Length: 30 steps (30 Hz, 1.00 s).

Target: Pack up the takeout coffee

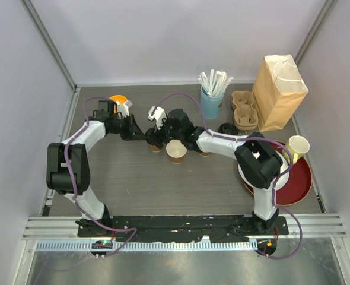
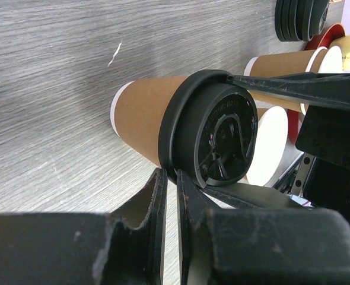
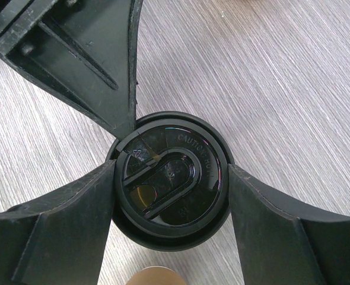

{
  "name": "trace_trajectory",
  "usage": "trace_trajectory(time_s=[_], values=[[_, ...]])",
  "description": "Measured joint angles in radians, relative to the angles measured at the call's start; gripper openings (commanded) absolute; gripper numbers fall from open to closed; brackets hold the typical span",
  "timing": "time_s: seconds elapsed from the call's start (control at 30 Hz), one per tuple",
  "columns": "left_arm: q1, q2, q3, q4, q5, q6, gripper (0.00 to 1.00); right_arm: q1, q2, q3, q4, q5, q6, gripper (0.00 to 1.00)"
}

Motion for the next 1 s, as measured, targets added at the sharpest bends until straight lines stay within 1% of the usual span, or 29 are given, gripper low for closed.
trace_trajectory(time_s=[0.07, 0.23, 0.4, 0.5, 0.57, 0.77, 0.97, 1.0], values=[[0.0, 0.0, 0.001, -0.002, -0.001, 0.001, 0.13, 0.0, -0.002, 0.007, -0.011, 0.0, 0.0, 0.7], [-0.01, 0.0, 0.012, -0.014, -0.015, 0.009, 0.17, 0.0, -0.002, 0.039, -0.071, -0.002, -0.004, 0.71], [-0.021, 0.0, 0.04, -0.042, -0.048, 0.043, 0.18, 0.0, -0.002, 0.083, -0.157, -0.002, 0.001, 0.77], [-0.027, 0.003, 0.066, -0.059, -0.076, 0.068, 0.19, -0.001, -0.002, 0.098, -0.192, -0.01, 0.011, 0.83], [-0.027, 0.011, 0.086, -0.064, -0.089, 0.081, 0.2, -0.001, -0.002, 0.107, -0.208, -0.018, 0.015, 0.89], [-0.026, 0.051, 0.123, -0.071, -0.114, 0.106, 0.22, -0.001, -0.002, 0.143, -0.279, -0.054, 0.023, 0.91], [-0.026, 0.053, 0.124, -0.083, -0.114, 0.116, 0.28, -0.001, -0.002, 0.171, -0.341, -0.066, 0.034, 0.92], [-0.026, 0.053, 0.125, -0.084, -0.114, 0.12, 0.3, -0.001, -0.002, 0.173, -0.348, -0.068, 0.035, 0.92]])
